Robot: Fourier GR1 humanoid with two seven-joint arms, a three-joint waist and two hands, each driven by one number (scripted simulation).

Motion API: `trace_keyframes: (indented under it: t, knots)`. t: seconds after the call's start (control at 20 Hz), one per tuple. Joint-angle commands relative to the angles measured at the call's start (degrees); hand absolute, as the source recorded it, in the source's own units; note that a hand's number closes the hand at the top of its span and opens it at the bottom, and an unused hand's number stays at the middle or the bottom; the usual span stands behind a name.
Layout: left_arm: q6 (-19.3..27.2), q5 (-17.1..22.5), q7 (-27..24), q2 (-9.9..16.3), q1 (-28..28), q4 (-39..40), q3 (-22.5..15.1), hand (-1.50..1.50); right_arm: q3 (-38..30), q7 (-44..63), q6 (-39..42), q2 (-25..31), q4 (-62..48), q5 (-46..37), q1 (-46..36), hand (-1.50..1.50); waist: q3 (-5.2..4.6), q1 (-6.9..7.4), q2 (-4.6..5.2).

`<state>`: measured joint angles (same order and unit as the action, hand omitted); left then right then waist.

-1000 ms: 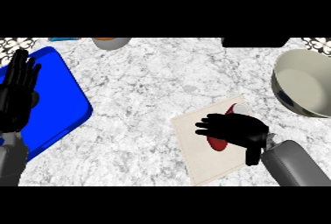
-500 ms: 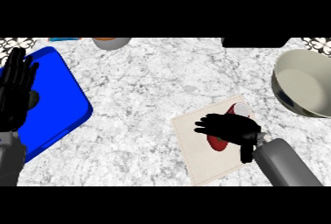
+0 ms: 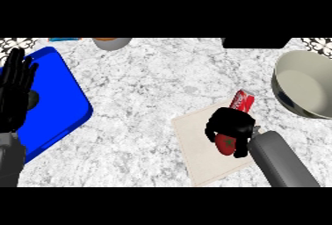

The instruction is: Pick the tomato from the placemat and place it in the bowl

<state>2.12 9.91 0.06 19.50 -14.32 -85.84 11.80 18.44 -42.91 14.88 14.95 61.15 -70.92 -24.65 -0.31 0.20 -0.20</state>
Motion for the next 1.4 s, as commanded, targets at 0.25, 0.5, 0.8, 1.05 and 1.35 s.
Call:
trace_keyframes:
  t: [0.25,0.5,0.8,1.05,1.35]
  knots:
    - [0.99,-0.81,-1.48,-0.94,1.11,0.13,1.24,0.00,-15.03,-5.71,-4.60,15.72,-2.89,4.76,4.18,1.50,0.44,-2.74,0.61]
    - [1.67,-0.50,-1.13,-0.79,2.60,-0.93,2.31,0.00,-28.67,-1.38,-2.70,30.31,-12.57,7.65,4.75,1.50,0.99,-6.36,1.63]
    - [0.51,0.61,-2.05,-0.34,2.57,-1.26,3.04,0.00,-40.91,-3.86,-4.76,41.84,-23.86,13.35,3.27,1.50,1.25,-2.42,2.09]
    - [-0.13,0.31,-1.38,-1.10,1.11,-1.89,0.92,0.00,-47.52,-8.47,-6.11,49.25,-31.54,17.00,1.80,1.50,1.29,-1.15,1.91]
    - [-0.53,-0.06,-2.19,-1.87,3.41,-2.10,0.26,0.00,-52.43,-20.22,-3.62,54.08,-37.47,22.91,1.03,1.50,1.22,-0.03,1.01]
